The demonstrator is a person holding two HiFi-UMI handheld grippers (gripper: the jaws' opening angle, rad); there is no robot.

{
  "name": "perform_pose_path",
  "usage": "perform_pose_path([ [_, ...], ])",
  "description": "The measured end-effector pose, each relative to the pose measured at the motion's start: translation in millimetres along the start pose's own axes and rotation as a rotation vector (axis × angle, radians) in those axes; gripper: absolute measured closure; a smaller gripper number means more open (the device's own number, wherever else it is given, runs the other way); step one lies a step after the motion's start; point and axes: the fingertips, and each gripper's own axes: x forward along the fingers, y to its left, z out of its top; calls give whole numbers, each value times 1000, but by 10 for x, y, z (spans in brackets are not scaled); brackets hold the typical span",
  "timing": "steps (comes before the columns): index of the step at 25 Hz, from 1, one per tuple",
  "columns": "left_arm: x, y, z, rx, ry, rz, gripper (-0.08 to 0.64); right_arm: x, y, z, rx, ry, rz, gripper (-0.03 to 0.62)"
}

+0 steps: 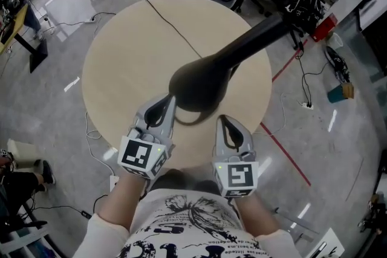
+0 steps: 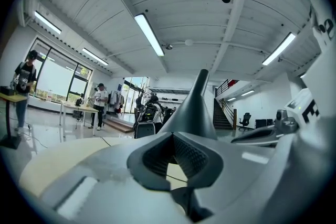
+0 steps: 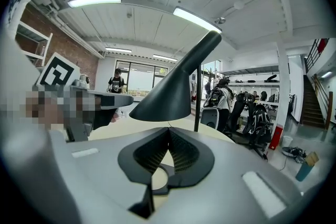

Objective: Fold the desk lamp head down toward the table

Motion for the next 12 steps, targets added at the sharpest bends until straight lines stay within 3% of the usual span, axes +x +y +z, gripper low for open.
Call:
perform_pose_path([
  [7,-177,-412,123,7,-5,86,557,-203,-129,84,-20,-48,92,583],
  [12,-427,-794,39,5,-6,153,557,-459,-188,-58,-23,-48,162,583],
])
